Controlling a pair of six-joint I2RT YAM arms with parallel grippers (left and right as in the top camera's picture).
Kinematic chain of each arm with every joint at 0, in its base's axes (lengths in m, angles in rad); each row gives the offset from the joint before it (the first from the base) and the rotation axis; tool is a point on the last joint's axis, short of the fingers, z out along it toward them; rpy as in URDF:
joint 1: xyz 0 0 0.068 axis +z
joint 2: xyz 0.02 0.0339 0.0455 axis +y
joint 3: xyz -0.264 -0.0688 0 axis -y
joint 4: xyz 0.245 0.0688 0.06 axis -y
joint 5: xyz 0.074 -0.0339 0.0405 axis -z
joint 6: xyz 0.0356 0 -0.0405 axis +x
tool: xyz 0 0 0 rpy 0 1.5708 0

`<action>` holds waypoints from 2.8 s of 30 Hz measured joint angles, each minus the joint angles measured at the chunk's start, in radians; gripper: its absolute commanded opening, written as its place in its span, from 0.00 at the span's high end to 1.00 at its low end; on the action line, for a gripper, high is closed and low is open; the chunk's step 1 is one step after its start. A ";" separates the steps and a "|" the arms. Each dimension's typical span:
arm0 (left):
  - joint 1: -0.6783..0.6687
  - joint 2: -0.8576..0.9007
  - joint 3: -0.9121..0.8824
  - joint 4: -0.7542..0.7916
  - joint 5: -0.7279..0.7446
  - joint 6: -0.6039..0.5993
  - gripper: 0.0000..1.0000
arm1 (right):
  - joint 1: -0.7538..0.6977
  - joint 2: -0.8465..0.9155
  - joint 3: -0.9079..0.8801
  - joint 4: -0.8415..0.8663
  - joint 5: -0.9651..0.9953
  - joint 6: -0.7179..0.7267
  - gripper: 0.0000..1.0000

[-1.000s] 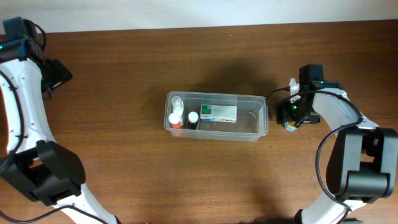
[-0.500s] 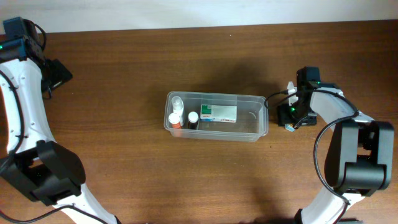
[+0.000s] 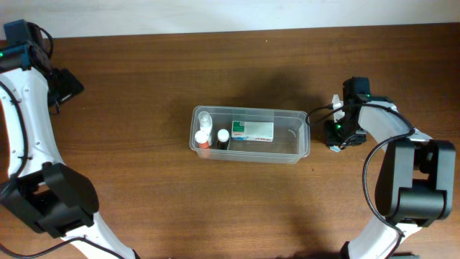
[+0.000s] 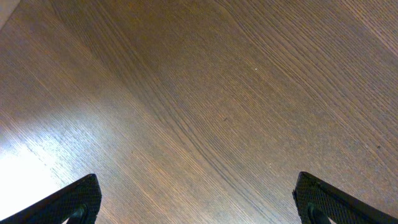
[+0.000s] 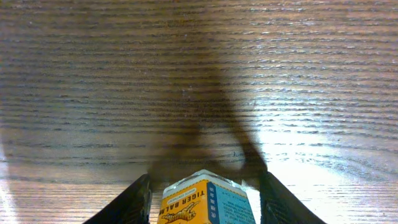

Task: Pack container
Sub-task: 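Lower the right gripper and close it on the gold Tiger Balm jar, then lift the jar and carry it left over the container, then lower the jar into the container's right end and open the gripper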

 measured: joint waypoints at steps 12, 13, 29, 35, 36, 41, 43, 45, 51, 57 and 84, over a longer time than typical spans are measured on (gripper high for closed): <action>0.000 0.000 0.000 0.000 0.000 0.000 0.01 | 0.000 0.000 0.000 -0.009 0.000 0.000 0.56; 0.000 0.000 0.000 0.000 0.000 0.000 0.01 | 0.000 0.000 0.000 -0.009 0.000 0.000 0.56; 0.000 0.000 0.000 0.000 0.000 0.000 0.01 | -0.001 0.000 -0.003 0.002 0.003 -0.003 0.73; 0.000 0.000 0.000 0.000 0.000 0.000 0.01 | -0.001 -0.003 0.001 -0.029 0.002 0.012 0.74; 0.000 0.000 0.000 0.000 0.000 0.000 0.01 | -0.001 -0.006 0.003 -0.044 0.002 0.016 0.73; 0.000 0.000 0.000 0.000 0.000 0.000 0.01 | -0.001 -0.083 0.027 -0.107 -0.027 0.037 0.73; 0.000 0.000 0.000 0.000 0.000 0.000 0.01 | -0.001 -0.150 0.039 -0.115 -0.048 0.041 0.73; 0.000 0.000 0.000 0.000 0.000 0.000 0.01 | -0.001 -0.232 0.051 -0.130 -0.066 0.050 0.74; 0.000 0.000 0.000 0.000 0.000 0.000 0.01 | 0.002 -0.393 0.068 -0.173 -0.135 0.069 0.75; 0.000 0.000 0.000 0.000 0.000 0.000 0.01 | 0.132 -0.404 0.068 -0.171 -0.171 0.080 0.75; 0.000 0.000 0.000 0.000 0.000 0.000 0.01 | 0.461 -0.157 0.067 -0.045 -0.074 0.251 0.75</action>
